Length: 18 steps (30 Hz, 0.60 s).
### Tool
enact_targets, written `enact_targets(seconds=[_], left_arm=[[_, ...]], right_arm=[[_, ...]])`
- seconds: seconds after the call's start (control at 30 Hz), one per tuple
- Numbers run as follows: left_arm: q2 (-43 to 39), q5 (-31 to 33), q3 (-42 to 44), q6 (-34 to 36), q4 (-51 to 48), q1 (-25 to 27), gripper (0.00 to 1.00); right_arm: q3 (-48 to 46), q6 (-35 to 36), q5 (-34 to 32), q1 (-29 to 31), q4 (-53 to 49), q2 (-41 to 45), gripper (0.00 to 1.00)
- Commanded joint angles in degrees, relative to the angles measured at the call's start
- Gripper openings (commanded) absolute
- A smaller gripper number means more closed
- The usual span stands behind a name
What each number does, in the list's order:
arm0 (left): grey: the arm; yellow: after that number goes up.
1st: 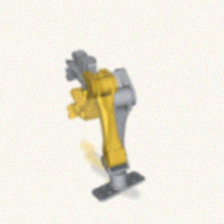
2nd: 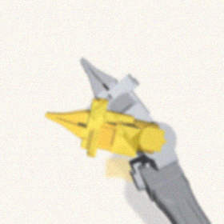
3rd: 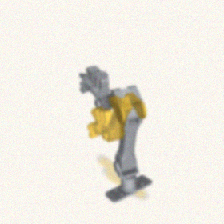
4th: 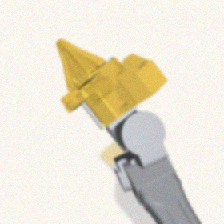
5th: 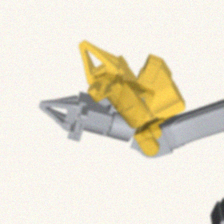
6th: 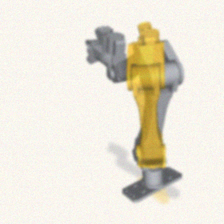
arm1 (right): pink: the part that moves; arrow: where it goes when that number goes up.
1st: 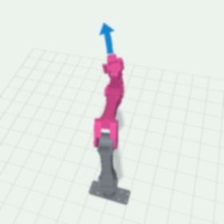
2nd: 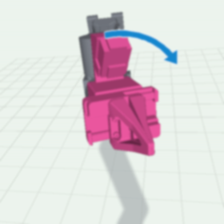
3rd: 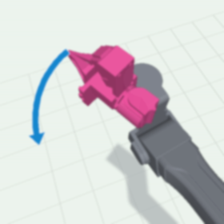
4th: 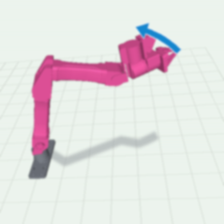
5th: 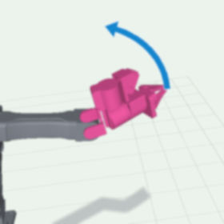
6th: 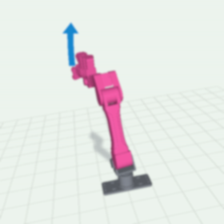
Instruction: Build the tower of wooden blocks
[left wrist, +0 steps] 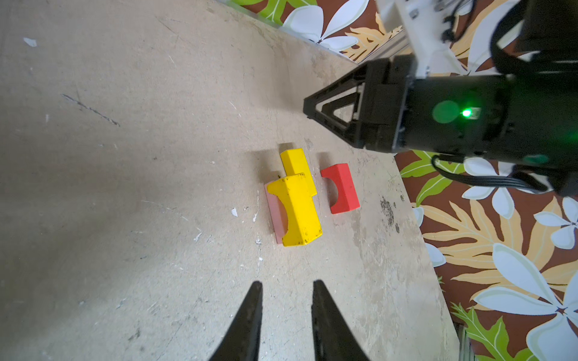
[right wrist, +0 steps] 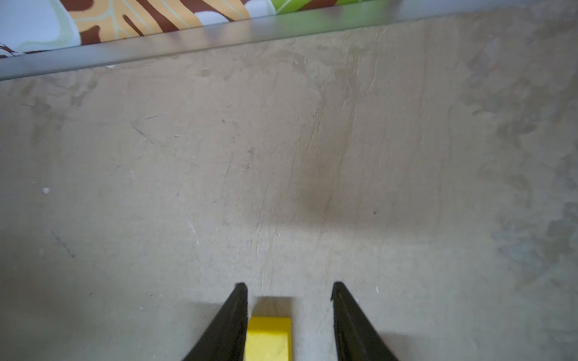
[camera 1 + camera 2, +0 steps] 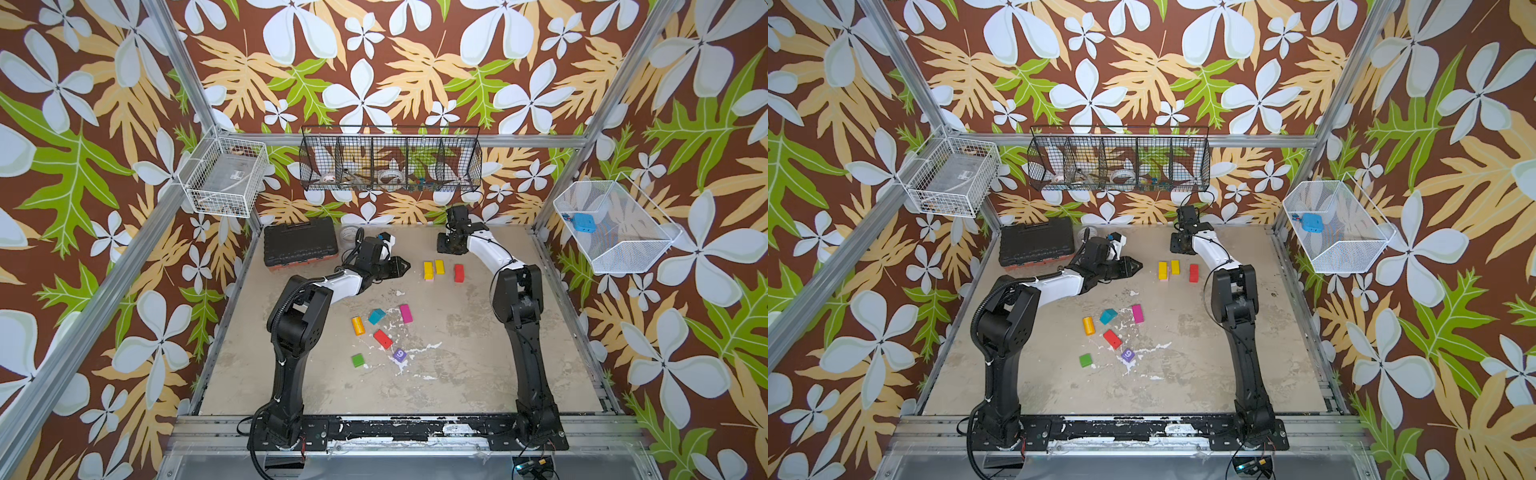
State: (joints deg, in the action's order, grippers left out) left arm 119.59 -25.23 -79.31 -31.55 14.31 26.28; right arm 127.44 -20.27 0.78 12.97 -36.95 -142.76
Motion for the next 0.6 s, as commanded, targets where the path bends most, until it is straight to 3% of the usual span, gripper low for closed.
enact_targets(seconds=[0.0, 0.57], left_arm=[[0.12, -0.52, -0.65, 0.95, -0.46, -0.05, 0.3], [-1.26, -0.49, 1.83, 0.7, 0.63, 0.0, 0.29]], right_arm=[[0.85, 0.63, 1.95, 0.16, -2.22, -1.18, 0.43], [-10.35, -1.56, 3.29, 0.8, 1.88, 4.09, 0.33]])
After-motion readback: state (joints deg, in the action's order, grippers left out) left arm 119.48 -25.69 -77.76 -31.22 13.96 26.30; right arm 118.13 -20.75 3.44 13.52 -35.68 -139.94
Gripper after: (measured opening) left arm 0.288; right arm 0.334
